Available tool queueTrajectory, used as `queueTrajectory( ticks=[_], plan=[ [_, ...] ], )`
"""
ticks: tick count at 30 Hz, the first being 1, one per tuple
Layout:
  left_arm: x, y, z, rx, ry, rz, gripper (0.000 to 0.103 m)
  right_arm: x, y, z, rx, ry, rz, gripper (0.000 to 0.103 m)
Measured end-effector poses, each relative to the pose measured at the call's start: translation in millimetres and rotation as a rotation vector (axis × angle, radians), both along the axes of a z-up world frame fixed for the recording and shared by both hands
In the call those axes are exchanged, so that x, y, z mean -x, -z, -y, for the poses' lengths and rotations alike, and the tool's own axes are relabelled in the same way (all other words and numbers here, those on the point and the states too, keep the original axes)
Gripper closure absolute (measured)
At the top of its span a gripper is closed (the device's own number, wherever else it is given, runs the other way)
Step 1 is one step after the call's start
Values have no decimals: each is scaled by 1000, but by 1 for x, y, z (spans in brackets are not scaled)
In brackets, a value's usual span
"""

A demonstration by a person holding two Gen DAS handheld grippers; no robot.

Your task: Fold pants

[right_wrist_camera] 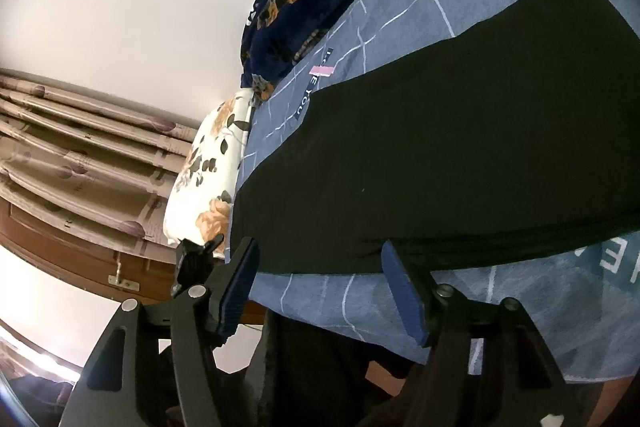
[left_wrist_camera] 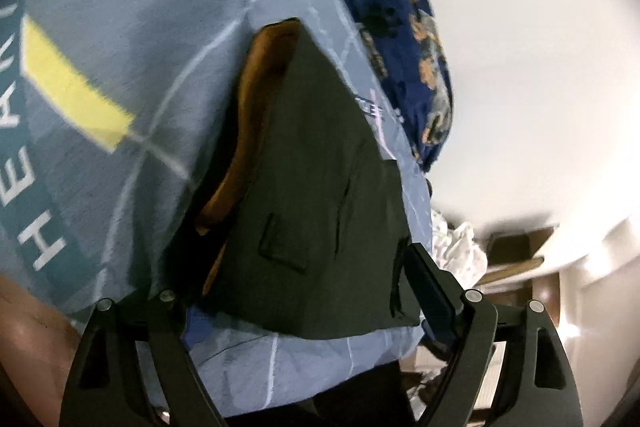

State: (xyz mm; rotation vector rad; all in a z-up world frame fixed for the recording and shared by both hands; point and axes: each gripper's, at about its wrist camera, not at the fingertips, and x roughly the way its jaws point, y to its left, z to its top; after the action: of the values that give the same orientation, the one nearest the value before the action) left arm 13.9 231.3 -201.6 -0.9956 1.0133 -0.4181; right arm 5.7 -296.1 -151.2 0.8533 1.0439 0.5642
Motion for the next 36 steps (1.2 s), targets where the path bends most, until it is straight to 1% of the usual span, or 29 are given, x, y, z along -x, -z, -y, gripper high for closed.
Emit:
queueTrajectory(
  ticks=[1, 2, 3, 4, 5, 7, 9, 12, 15, 17, 20, 23, 25, 28, 32, 34, 36],
  plan=[
    [0, -4, 4, -40, 18, 19, 20, 0, 0, -1, 2, 1, 1, 40],
    [0, -7, 9, -93, 41, 30, 30, -1, 0, -1, 0, 2, 2, 40],
    [-1, -8, 14, -162, 70, 37, 38, -1, 0, -1, -4, 4, 2, 40],
    [-1, -8, 17, -238, 88, 30, 59, -1, 0, -1, -5, 6, 1, 40],
    [-2, -5, 18, -280, 89, 13, 68, -2, 1, -1, -5, 7, 0, 40],
    [-2, 0, 14, -253, 78, -2, 68, -2, 2, -2, -4, 5, -4, 40],
    [-3, -3, 18, -281, 90, -1, 68, -2, 1, -3, 1, -2, -2, 40],
    [-3, -4, 20, -264, 81, -14, 68, -3, 1, -3, 2, -8, 2, 40],
    [-5, -18, 32, -317, 87, -4, 71, -3, 0, -3, 2, -8, 3, 40],
    [-4, -36, 39, -355, 96, 15, 74, -3, 0, -3, 0, -5, 6, 40],
    [-6, -72, 58, -394, 109, 85, 80, -7, 0, -1, -11, 1, 7, 40],
    [-6, -107, 80, -422, 132, 167, 81, -15, -1, -1, -44, 6, 6, 40],
    [-7, -126, 98, -436, 152, 219, 81, -21, -2, -2, -70, 6, 8, 40],
    [-10, -148, 127, -439, 197, 279, 81, -32, -5, -8, -112, -3, 8, 40],
    [-15, -164, 174, -441, 283, 342, 81, -45, -11, -17, -180, -16, 13, 40],
    [-17, -167, 200, -454, 338, 370, 81, -51, -14, -20, -235, -15, 15, 40],
    [-19, -164, 226, -463, 390, 381, 81, -60, -17, -23, -295, -19, 12, 40]
  ],
)
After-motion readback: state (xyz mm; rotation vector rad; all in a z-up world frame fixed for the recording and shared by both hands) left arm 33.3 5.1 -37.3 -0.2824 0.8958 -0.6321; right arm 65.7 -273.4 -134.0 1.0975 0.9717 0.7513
